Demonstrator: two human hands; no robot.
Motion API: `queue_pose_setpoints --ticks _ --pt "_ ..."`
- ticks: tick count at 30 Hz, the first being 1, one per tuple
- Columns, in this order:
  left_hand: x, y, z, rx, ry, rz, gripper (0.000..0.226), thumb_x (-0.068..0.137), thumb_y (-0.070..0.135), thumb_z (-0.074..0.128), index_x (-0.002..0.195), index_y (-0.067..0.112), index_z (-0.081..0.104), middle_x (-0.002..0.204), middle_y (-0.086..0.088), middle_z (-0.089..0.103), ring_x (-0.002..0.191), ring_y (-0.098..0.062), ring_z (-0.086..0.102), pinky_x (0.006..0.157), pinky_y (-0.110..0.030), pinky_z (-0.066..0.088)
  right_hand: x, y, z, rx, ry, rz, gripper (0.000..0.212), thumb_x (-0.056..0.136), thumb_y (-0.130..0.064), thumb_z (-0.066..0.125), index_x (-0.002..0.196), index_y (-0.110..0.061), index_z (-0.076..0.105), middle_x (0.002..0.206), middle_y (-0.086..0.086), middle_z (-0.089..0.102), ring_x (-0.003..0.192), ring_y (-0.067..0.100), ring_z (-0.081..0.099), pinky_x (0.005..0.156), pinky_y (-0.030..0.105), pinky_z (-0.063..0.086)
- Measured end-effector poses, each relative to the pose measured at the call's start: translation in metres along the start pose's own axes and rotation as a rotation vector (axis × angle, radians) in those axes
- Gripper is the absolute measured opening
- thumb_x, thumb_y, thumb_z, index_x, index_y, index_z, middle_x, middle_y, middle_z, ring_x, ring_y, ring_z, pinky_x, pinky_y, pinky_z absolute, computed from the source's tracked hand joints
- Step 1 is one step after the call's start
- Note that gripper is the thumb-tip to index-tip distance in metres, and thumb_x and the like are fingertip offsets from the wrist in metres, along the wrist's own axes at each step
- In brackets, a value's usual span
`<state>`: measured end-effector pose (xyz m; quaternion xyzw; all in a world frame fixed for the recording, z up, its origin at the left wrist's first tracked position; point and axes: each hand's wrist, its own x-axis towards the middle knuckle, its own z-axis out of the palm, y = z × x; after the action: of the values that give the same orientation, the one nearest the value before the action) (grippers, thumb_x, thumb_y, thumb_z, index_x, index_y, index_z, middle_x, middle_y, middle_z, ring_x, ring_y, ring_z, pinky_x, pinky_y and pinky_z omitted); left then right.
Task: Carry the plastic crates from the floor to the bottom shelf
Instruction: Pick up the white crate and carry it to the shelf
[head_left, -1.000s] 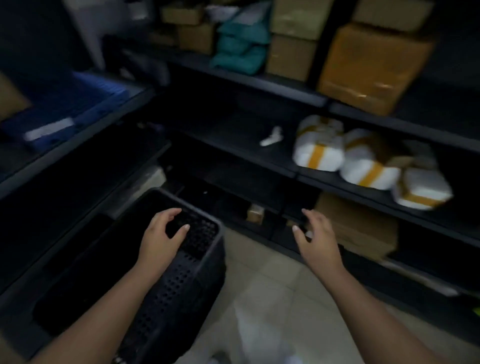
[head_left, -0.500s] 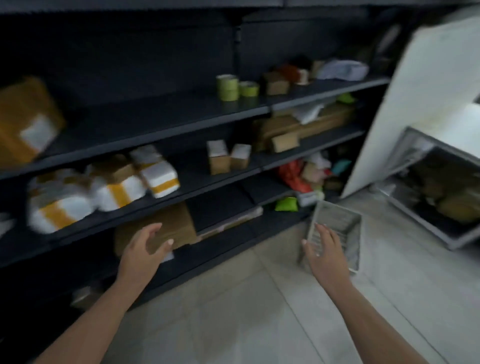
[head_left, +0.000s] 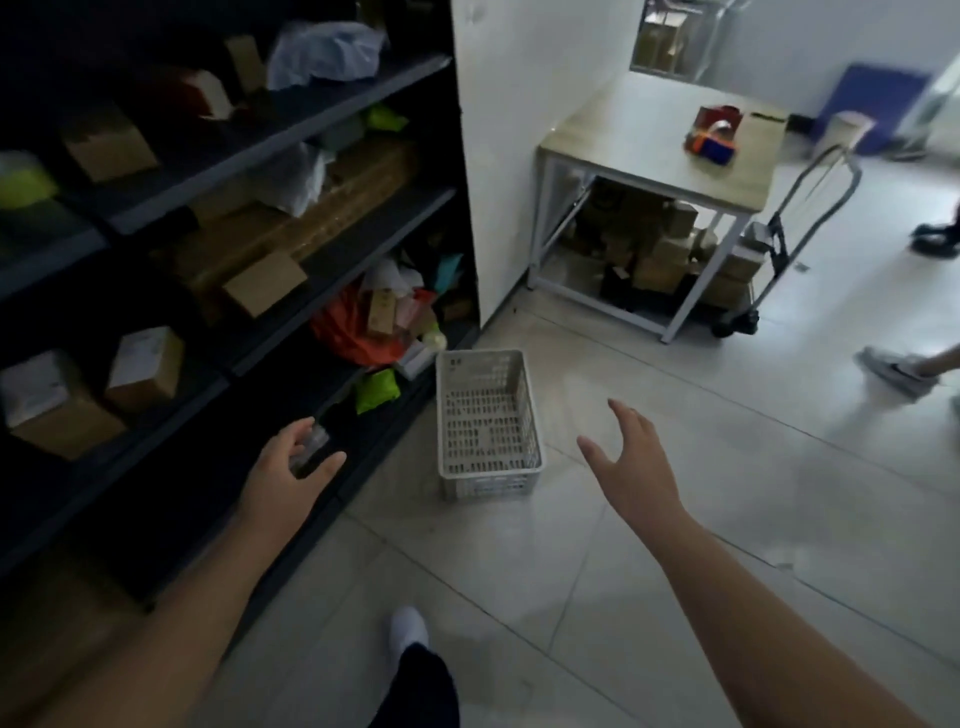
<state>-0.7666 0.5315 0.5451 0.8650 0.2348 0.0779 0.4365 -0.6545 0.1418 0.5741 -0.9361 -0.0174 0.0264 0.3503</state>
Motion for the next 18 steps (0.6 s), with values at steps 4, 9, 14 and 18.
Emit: queue_pose_setpoints --ticks 4,9,14,18 --pt "0.071 0.003 0.052 -0.057 -0.077 -0.06 0.063 0.086 0.039 0.072 0.141 0.022 0.048 0.14 0.002 0.052 0.121 -0.013 0.049 0.098 -0.039 0.044 0.059 0.014 0.017 -0.021 -0.005 0.065 0.066 0.09 -0.043 0.061 0.146 -0.018 0.037 0.149 0.006 0.041 0.139 0.021 0.035 0.112 0.037 0.031" --pt "0.168 0.005 0.094 -0.085 -0.113 -0.13 0.064 0.086 0.041 0.071 0.142 0.022 0.047 0.141 0.003 0.052 0.122 -0.015 0.051 0.093 -0.039 0.045 0.155 0.005 0.032 -0.075 0.008 0.086 0.066 0.09 -0.045 0.06 0.147 -0.02 0.037 0.151 0.005 0.04 0.139 0.02 0.035 0.113 0.039 0.032" --pt "0.235 0.017 0.123 -0.08 -0.122 -0.163 0.062 0.086 0.041 0.072 0.14 0.023 0.048 0.137 0.005 0.054 0.118 -0.016 0.054 0.089 -0.037 0.046 0.242 -0.005 0.042 -0.113 -0.045 0.077 0.066 0.089 -0.047 0.059 0.146 -0.022 0.037 0.15 0.005 0.04 0.138 0.022 0.037 0.111 0.041 0.035" --pt "0.266 0.013 0.154 -0.09 -0.09 -0.253 0.064 0.083 0.046 0.073 0.139 0.025 0.049 0.133 0.006 0.056 0.114 -0.014 0.055 0.084 -0.034 0.045 0.316 0.0 0.058 -0.153 -0.12 0.031 0.065 0.089 -0.045 0.06 0.145 -0.021 0.039 0.15 0.006 0.041 0.137 0.024 0.039 0.11 0.042 0.036"
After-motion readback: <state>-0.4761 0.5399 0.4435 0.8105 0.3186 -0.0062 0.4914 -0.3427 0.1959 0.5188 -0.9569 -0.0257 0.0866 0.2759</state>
